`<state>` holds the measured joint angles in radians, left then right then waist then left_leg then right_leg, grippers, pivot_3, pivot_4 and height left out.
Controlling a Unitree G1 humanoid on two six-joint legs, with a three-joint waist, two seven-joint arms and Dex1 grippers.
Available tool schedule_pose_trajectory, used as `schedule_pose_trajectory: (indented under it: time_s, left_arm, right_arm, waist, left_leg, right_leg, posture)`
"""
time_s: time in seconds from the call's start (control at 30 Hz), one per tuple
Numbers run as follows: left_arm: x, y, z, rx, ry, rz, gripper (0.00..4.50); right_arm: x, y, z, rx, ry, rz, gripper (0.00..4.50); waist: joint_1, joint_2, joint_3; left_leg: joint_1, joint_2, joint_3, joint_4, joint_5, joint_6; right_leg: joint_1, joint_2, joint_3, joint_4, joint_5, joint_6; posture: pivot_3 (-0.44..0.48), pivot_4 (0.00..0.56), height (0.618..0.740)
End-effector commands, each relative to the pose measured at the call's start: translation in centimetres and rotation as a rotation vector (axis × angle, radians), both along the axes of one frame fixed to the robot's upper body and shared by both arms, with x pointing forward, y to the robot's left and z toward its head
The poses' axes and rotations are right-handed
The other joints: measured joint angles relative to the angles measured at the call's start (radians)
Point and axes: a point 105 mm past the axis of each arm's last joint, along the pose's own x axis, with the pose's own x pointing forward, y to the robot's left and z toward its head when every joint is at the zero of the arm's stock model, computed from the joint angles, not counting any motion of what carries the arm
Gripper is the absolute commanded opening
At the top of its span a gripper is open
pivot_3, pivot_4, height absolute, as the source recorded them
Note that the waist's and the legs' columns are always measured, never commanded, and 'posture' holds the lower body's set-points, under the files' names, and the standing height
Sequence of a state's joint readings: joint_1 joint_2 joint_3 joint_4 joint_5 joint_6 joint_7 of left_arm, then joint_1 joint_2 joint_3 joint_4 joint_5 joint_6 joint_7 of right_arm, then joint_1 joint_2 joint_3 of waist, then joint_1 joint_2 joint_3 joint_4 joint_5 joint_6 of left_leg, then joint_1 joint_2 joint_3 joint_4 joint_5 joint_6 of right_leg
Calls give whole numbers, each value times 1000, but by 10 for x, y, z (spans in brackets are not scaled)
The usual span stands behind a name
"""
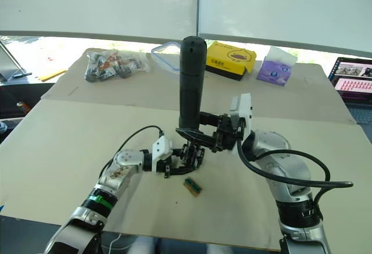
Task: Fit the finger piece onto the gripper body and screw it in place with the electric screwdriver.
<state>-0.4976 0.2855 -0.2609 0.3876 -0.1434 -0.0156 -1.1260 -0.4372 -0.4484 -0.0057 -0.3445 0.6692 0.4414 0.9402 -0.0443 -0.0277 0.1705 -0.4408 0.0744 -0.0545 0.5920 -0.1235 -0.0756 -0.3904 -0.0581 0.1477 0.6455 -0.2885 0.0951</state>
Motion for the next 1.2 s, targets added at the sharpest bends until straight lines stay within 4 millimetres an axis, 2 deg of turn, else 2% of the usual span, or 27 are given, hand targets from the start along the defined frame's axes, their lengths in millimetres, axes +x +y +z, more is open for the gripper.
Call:
schedule_pose_trajectory:
  time_s: [0.03,0.5,0.77,1.2]
  left_arm:
    - [-11,-2,-16,41,57,-25,2296]
    - [-15,-1,-20,63,93,1,2296]
    - [-13,-1,-20,62,85,21,2296]
    - [-8,2,-19,65,69,49,2296]
  right_arm:
    - [1,0,-4,-36,2,-4,1906]
    - [6,12,-23,-108,82,-10,1906]
    - [17,12,-34,-103,111,-51,1906]
    - [15,10,-42,-114,131,-49,1906]
  waist:
    - [0,0,0]
    - [-2,0,-5]
    - [-3,0,-8]
    - [-3,0,-12]
  left_leg:
    - [0,0,0,0,0,0]
    - [1,0,0,0,0,0]
    - [3,0,0,0,0,0]
    - [4,0,0,0,0,0]
  right_leg:
    - [0,0,0,0,0,0]
    - [1,0,0,0,0,0]
    - [2,0,0,0,-1,0]
    - [3,0,0,0,-1,0]
  posture:
    - [0,150,740]
    - [0,150,740]
    - [0,150,740]
    - [0,150,740]
